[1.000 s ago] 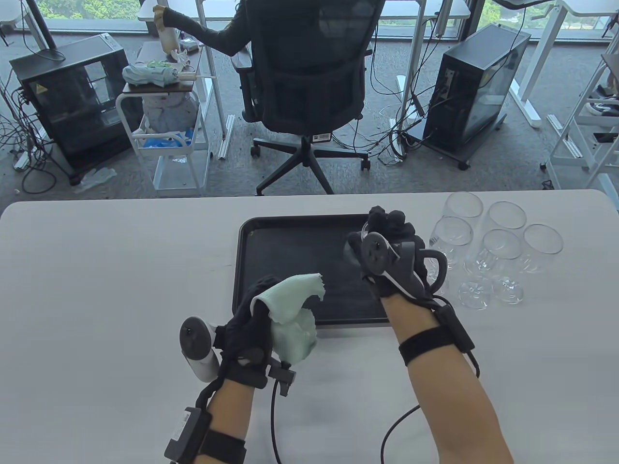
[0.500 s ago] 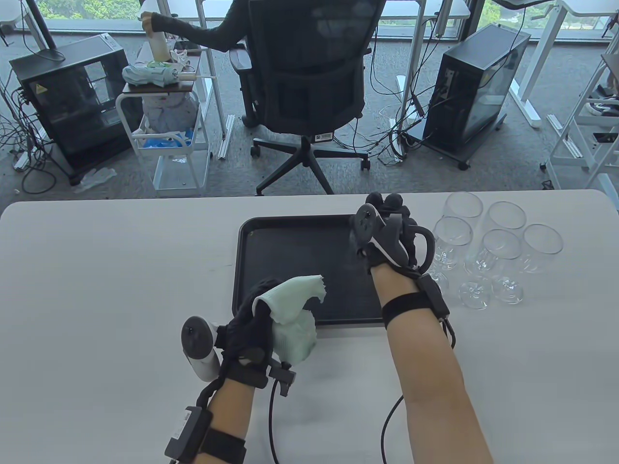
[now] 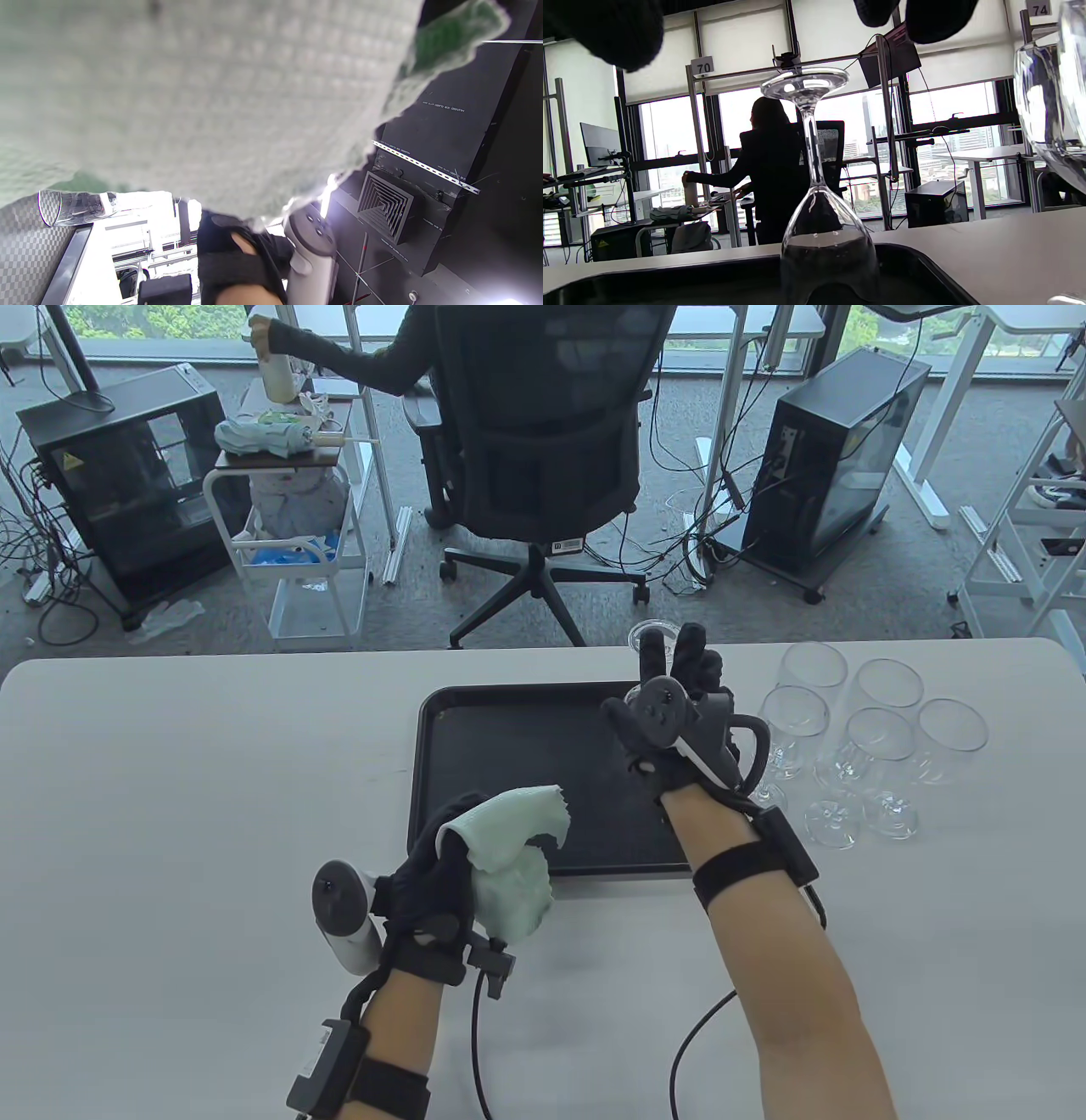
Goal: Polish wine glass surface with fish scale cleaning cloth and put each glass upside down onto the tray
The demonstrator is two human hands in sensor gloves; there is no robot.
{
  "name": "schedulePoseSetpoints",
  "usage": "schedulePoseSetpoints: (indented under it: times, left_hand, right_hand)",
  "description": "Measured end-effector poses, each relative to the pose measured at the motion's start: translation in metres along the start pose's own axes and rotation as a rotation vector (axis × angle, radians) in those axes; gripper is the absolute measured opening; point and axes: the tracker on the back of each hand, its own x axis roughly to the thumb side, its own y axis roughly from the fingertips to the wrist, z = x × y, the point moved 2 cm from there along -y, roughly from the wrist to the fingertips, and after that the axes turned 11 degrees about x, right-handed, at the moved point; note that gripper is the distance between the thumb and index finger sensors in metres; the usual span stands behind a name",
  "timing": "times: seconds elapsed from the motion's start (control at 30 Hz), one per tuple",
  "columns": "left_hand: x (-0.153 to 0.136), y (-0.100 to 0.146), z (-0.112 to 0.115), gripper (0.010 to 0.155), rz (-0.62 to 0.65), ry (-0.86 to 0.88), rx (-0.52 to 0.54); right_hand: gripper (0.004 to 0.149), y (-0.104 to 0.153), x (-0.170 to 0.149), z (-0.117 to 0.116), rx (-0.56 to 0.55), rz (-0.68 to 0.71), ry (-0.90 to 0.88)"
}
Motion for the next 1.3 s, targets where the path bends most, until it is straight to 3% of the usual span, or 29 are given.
schedulePoseSetpoints:
  times: [0.13,0.23,0.43,0.67,0.87,1.3]
  left_hand:
    - [0.002,0.0,-0.001,0.054,0.006,0.006,0.002]
    - [0.002,0.0,-0.002,0.054,0.007,0.012,0.006]
    - [0.003,0.001,-0.002,0.053,0.009,0.016,0.011]
    - [0.003,0.001,-0.001,0.053,0.01,0.024,0.007]
    - [0.003,0.001,-0.002,0.053,0.009,0.027,0.011]
    - [0.002,0.0,-0.005,0.053,-0.005,0.021,0.021]
  right_hand:
    - [0.072,0.041,-0.01,-0.004,0.016,0.088,-0.082]
    - [0.065,0.064,-0.033,-0.019,0.078,0.061,-0.125]
    - [0.063,0.109,-0.13,-0.055,0.216,-0.164,-0.363]
    - [0.074,0.147,-0.228,-0.06,0.183,-0.486,-0.476]
    - [0.089,0.139,-0.262,-0.068,0.145,-0.646,-0.604]
    - [0.073,0.1,-0.266,-0.075,0.027,-0.821,-0.679]
